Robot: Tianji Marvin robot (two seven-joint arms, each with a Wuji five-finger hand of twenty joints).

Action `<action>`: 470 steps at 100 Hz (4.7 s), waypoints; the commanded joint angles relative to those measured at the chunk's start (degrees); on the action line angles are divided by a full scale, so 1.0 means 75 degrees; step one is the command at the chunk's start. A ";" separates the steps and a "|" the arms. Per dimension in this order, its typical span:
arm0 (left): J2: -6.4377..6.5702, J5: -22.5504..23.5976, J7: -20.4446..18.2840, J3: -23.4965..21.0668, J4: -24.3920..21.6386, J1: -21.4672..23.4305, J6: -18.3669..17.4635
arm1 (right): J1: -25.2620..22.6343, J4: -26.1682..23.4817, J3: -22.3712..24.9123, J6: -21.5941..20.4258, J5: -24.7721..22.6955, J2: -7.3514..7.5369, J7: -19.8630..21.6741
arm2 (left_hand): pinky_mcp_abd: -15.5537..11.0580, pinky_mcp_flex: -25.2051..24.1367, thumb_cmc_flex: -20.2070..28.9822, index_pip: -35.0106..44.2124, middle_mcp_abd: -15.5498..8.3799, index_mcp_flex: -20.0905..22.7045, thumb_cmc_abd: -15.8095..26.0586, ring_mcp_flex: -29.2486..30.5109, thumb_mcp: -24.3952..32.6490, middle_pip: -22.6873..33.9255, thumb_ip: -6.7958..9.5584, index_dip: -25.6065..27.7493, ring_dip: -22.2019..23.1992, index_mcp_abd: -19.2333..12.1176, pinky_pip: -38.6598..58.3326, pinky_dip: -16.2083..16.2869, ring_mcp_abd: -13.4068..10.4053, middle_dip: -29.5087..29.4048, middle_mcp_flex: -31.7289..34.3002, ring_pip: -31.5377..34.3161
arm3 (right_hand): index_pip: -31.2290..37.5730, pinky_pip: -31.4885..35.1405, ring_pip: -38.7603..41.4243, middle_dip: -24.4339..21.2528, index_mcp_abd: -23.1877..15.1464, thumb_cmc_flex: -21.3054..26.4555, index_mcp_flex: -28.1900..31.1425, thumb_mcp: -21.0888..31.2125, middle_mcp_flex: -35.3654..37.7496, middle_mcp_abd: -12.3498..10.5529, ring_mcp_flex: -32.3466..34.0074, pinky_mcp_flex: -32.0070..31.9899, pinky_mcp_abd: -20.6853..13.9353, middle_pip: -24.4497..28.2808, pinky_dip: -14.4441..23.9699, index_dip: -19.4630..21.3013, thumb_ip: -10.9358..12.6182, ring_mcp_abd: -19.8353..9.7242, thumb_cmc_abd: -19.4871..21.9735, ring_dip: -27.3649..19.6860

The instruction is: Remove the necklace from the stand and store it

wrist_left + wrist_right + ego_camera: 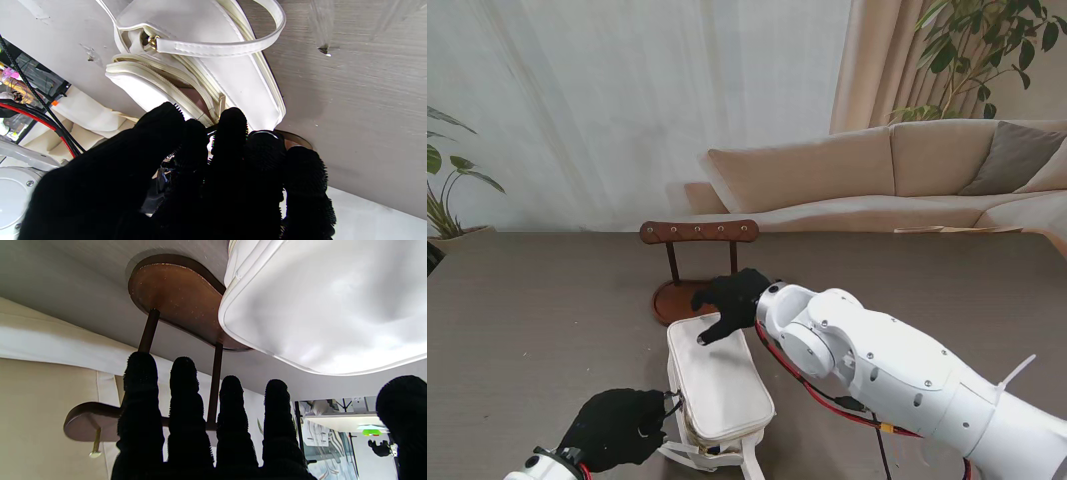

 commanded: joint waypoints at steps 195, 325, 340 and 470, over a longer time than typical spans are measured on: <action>0.0029 -0.0165 -0.0781 -0.0433 0.0499 -0.0325 -0.0062 | 0.1230 0.2314 -0.1958 -0.0104 0.1031 -0.0693 -0.0162 | -0.0002 0.0240 0.0059 0.1063 -0.0028 -0.0786 -0.0117 0.0074 0.0576 -0.0039 -0.0399 0.0061 0.0000 0.0405 0.0167 -0.0043 -0.0279 0.0098 0.0088 0.0274 | 0.5033 0.3701 0.6467 0.3607 -0.0245 0.2173 0.5272 0.5389 0.6236 -0.0075 0.4928 0.1946 -0.0658 0.2989 0.0355 0.1682 -0.1661 -0.1395 -0.3859 0.2698; 0.0106 -0.2128 -0.0920 0.2489 0.4969 -0.5821 -0.0925 | -0.0394 0.0994 0.0304 0.0812 0.0275 0.0067 0.0307 | 0.0091 0.0260 0.0023 0.1002 0.0004 -0.0716 -0.0085 0.0167 0.0552 -0.0012 -0.0400 0.0000 -0.0019 0.0358 0.0225 -0.0027 -0.0151 -0.0013 0.0107 0.0273 | 0.4941 0.3876 0.6840 0.3782 -0.0086 0.2246 0.5223 0.5397 0.6186 -0.0002 0.4916 0.2048 -0.0493 0.2960 0.0447 0.2033 -0.1592 -0.1339 -0.3801 0.2639; 0.0026 -0.2510 -0.0751 0.2961 0.5560 -0.6428 -0.1113 | -0.0613 0.0792 0.0509 0.0922 0.0149 0.0088 0.0278 | 0.0088 0.0261 0.0023 0.0983 0.0002 -0.0706 -0.0081 0.0168 0.0536 0.0000 -0.0399 -0.0009 -0.0022 0.0354 0.0232 -0.0028 -0.0140 -0.0015 0.0097 0.0272 | 0.4939 0.3891 0.6867 0.3769 -0.0074 0.2246 0.5229 0.5398 0.6198 0.0009 0.4919 0.2065 -0.0463 0.2957 0.0446 0.2031 -0.1596 -0.1353 -0.3802 0.2647; -0.0698 -0.4474 -0.0380 0.5342 0.9061 -0.9919 -0.2517 | -0.2654 -0.0545 0.2719 0.1763 -0.1490 0.0265 0.0192 | 0.0101 0.0215 0.0087 0.0916 0.0050 -0.0686 -0.0028 0.0190 0.0420 0.0046 -0.0364 0.0017 -0.0029 0.0398 0.0251 -0.0023 -0.0064 -0.0032 0.0082 0.0266 | 0.1081 0.1491 0.1135 0.1094 0.1348 0.0535 0.1905 0.2537 0.2163 0.1069 0.1747 -0.0939 0.0380 0.0552 -0.0115 0.1201 0.0150 0.0505 -0.1140 0.0821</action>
